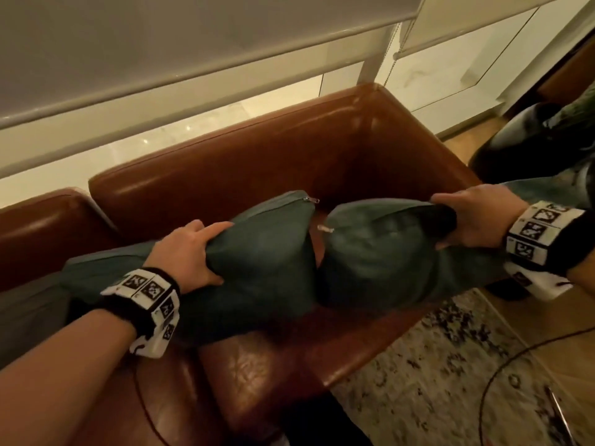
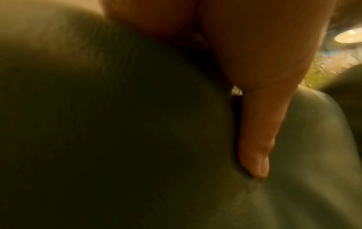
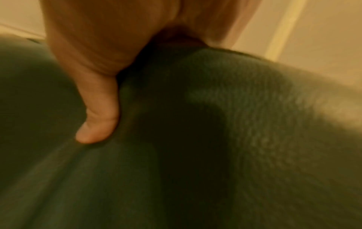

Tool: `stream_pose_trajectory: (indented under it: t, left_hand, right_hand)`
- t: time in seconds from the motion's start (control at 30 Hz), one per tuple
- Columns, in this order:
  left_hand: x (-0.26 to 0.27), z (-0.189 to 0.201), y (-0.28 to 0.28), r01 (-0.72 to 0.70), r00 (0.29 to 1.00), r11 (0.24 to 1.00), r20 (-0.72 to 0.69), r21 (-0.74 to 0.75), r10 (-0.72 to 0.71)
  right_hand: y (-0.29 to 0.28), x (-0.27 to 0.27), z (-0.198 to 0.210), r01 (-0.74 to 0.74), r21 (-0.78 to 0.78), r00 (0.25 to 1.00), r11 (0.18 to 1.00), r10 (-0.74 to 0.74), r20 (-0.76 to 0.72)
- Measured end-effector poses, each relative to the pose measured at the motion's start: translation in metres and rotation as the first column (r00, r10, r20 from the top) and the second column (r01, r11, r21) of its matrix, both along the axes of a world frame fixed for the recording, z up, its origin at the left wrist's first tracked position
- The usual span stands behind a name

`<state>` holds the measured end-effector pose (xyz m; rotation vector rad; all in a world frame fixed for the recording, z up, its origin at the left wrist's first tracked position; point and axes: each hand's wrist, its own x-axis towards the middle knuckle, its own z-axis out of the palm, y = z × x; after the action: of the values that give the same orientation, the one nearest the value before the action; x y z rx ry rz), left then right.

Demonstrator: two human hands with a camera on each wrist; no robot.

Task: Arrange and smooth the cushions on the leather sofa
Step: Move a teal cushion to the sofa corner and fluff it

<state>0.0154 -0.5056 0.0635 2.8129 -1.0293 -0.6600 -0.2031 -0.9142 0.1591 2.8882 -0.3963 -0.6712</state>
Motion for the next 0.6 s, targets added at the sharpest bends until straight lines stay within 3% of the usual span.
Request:
stream_pose_trajectory:
  t: [0.1, 0.23, 0.43, 0.6]
  left_hand:
    - [0.016, -0.016, -0.022, -0.018, 0.999, 0.998, 0.033, 0.063, 0.016]
    - [0.026, -0.059, -0.033, -0.155, 0.987, 0.975, -0.019, 0.157, 0.16]
    - [0.034, -0.089, -0.042, -0.134, 0.991, 0.978, 0.033, 0.161, 0.13]
    - [0.042, -0.099, -0.039, -0.232, 0.972, 0.958, 0.085, 0.17, 0.22]
  right_hand:
    - [-0.02, -0.004, -0.004, 0.271, 0.008, 0.958, 0.962, -0.271, 0.089]
    - [-0.04, 0.012, -0.039, 0.468, 0.186, 0.851, 0.864, -0.497, 0.167]
    - [-0.06, 0.061, -0.122, 0.627, 0.319, 0.708, 0.711, -0.691, 0.148]
    - [-0.051, 0.073, -0.206, 0.66, 0.303, 0.707, 0.687, -0.705, 0.057]
